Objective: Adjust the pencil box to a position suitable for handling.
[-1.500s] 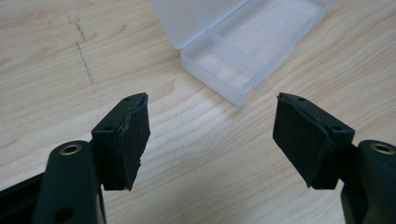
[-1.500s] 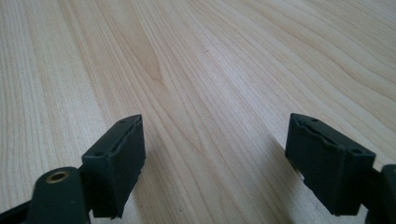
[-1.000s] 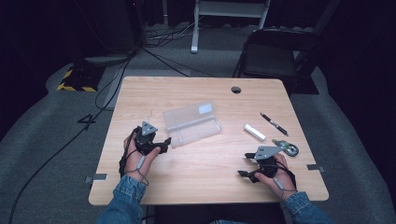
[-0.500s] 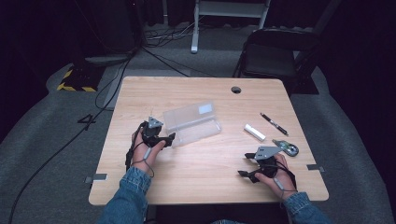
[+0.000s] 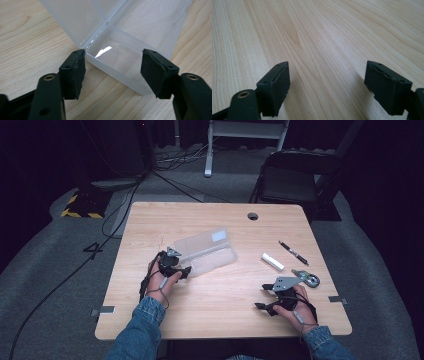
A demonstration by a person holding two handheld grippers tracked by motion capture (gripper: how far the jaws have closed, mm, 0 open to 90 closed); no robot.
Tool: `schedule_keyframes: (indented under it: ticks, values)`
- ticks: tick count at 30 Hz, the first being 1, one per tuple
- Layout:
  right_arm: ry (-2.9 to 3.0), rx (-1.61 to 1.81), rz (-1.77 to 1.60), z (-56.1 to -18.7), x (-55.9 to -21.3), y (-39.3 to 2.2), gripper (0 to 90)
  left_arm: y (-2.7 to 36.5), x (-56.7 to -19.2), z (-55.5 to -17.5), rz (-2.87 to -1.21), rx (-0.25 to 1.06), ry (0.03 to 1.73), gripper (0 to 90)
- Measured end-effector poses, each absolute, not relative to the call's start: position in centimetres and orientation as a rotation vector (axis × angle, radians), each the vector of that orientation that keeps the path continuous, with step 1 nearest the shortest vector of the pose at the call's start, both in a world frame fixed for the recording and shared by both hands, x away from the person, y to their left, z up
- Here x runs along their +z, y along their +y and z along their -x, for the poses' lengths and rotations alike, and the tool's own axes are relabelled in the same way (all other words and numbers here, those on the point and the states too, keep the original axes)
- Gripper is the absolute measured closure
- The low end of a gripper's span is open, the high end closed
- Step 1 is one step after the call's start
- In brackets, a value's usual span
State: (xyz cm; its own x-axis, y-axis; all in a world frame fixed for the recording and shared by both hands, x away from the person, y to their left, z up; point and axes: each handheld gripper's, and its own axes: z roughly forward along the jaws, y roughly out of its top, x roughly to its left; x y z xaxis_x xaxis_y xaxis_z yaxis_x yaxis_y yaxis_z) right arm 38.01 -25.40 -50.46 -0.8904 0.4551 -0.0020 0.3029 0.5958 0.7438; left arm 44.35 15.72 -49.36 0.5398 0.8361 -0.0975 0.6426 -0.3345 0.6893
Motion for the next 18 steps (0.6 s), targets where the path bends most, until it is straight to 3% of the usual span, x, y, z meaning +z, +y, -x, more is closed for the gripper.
schedule_keyframes:
  ticks: [18]
  values:
    - [2.611,1.158,-0.679,-37.75,-50.43,-25.53,21.0,15.41,-49.93,-43.43,-2.124,0.365,1.106,37.4]
